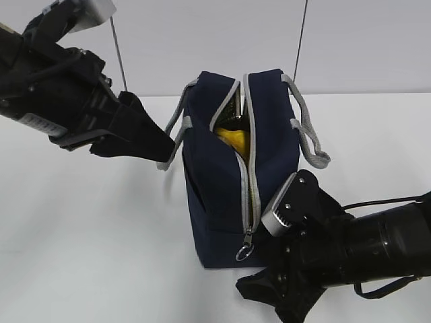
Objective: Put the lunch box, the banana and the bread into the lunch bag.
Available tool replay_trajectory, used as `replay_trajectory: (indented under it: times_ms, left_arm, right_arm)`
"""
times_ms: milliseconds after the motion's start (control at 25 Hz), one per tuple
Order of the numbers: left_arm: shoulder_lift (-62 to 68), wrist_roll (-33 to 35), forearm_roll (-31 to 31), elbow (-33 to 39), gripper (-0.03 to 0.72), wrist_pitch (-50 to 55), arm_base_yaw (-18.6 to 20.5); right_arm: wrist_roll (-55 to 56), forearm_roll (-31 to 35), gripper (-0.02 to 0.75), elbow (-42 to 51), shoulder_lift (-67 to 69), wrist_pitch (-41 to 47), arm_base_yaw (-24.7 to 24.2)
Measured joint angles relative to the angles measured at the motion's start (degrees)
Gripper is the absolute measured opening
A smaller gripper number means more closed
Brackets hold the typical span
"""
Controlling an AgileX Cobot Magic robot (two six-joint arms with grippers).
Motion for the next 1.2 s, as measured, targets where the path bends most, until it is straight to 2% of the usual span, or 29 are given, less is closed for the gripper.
replay_trajectory:
  times_ms: [560, 640, 800, 880, 1200]
  left_arm:
    - [0.00, 0.05, 0.29, 0.00, 0.361, -0.05, 0.00]
    - [0.00, 0.05, 0.34, 0.00, 0.360, -0.05, 0.00]
    - [0.00, 0.05, 0.34, 0.00, 0.353, -0.05, 0.00]
    - [0.00, 0.11, 0.34, 0.00, 0.351, -0.05, 0.00]
    - [0.00, 0.16, 0.34, 0.00, 0.350, -0.05, 0.00]
  right_arm:
    - [-0.21, 0.00, 0.465, -1.74, 0.28, 2.02, 0.00]
    - [-0.21, 0.00, 0.433, -1.74, 0.28, 1.79, 0.00]
    - [-0.30, 0.00, 0.294, -1.85, 0.32, 0.78, 0.00]
    - [-0.30, 0.00, 0.254, -2.10, 0.32, 0.69, 0.00]
    - [-0.41, 0.00, 0.234, -3.20, 0.32, -0.12, 0.00]
